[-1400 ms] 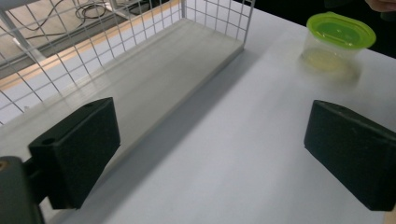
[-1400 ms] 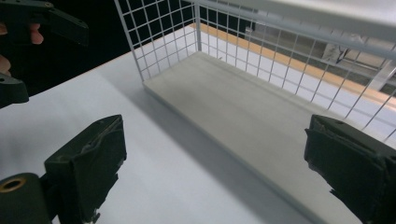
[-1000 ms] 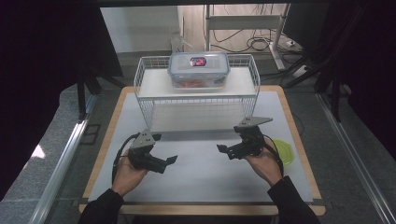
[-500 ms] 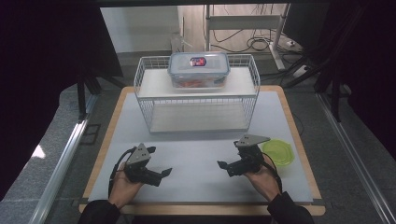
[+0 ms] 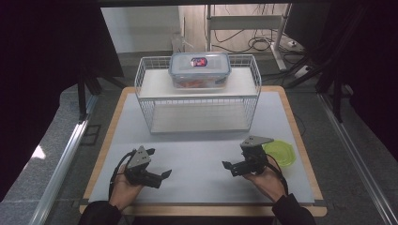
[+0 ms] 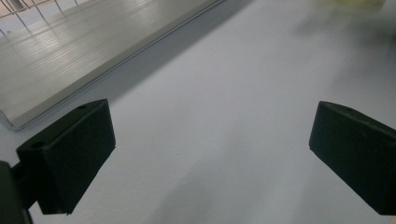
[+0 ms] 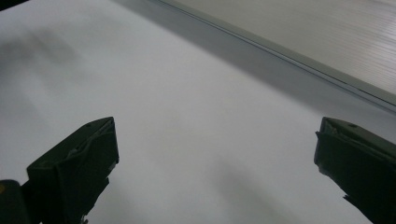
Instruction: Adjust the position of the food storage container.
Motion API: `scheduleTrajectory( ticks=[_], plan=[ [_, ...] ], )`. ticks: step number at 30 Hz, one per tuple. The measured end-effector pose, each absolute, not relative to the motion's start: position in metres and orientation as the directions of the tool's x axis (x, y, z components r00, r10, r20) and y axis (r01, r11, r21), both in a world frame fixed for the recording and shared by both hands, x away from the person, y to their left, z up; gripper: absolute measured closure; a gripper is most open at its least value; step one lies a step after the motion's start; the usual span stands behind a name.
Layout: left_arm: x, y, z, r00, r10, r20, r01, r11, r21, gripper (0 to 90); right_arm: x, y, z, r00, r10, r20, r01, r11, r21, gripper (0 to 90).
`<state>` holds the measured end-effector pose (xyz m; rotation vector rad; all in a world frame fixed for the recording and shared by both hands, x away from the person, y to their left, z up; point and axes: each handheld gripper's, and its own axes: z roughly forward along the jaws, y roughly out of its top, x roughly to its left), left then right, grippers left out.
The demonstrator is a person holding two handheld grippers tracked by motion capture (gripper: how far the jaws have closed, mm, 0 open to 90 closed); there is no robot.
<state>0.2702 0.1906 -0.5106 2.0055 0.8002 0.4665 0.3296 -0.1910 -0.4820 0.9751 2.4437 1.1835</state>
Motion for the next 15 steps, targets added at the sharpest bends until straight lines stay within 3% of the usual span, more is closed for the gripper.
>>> scheduleTrajectory(
  ticks=[3, 4, 6, 7, 9, 10, 11, 12, 13, 15],
  plan=[
    [0.27, 0.19, -0.511, 0.72, 0.694, 0.013, 0.357, -0.387, 0.85, 0.3, 0.331, -0.198, -0.477, -0.712, 0.701, 0.046, 0.476, 0.433, 0.766, 11.4],
    [0.27, 0.19, -0.511, 0.721, 0.692, 0.015, 0.356, -0.389, 0.85, 0.3, 0.331, -0.201, -0.475, -0.702, 0.711, 0.047, 0.48, 0.423, 0.769, 22.8],
    [0.27, 0.19, -0.512, 0.723, 0.691, 0.017, 0.356, -0.393, 0.848, 0.3, 0.331, -0.209, -0.469, -0.686, 0.726, 0.046, 0.487, 0.411, 0.771, 32.4],
    [0.27, 0.19, -0.512, 0.723, 0.691, 0.017, 0.357, -0.394, 0.847, 0.4, 0.331, -0.217, -0.464, -0.673, 0.739, 0.027, 0.477, 0.405, 0.78, 47.4],
    [0.27, 0.189, -0.512, 0.724, 0.69, 0.016, 0.357, -0.394, 0.847, 0.4, 0.331, -0.22, -0.462, -0.668, 0.744, 0.019, 0.472, 0.404, 0.784, 52.5],
    [0.27, 0.189, -0.512, 0.724, 0.69, 0.017, 0.357, -0.395, 0.847, 0.4, 0.331, -0.23, -0.458, -0.651, 0.759, -0.01, 0.46, 0.405, 0.79, 65.8],
    [0.27, 0.189, -0.512, 0.724, 0.689, 0.017, 0.356, -0.395, 0.847, 0.4, 0.331, -0.23, -0.458, -0.651, 0.759, -0.01, 0.46, 0.405, 0.79, 65.8],
    [0.27, 0.189, -0.513, 0.724, 0.69, 0.017, 0.356, -0.394, 0.847, 0.5, 0.333, -0.24, -0.456, -0.632, 0.774, -0.028, 0.465, 0.408, 0.786, 76.0],
    [0.27, 0.189, -0.513, 0.724, 0.689, 0.016, 0.356, -0.395, 0.847, 0.5, 0.333, -0.24, -0.456, -0.632, 0.774, -0.028, 0.465, 0.408, 0.786, 76.0],
    [0.27, 0.189, -0.513, 0.725, 0.689, 0.02, 0.355, -0.399, 0.846, 0.5, 0.335, -0.251, -0.456, -0.614, 0.788, -0.042, 0.469, 0.406, 0.785, 84.4]
  ],
)
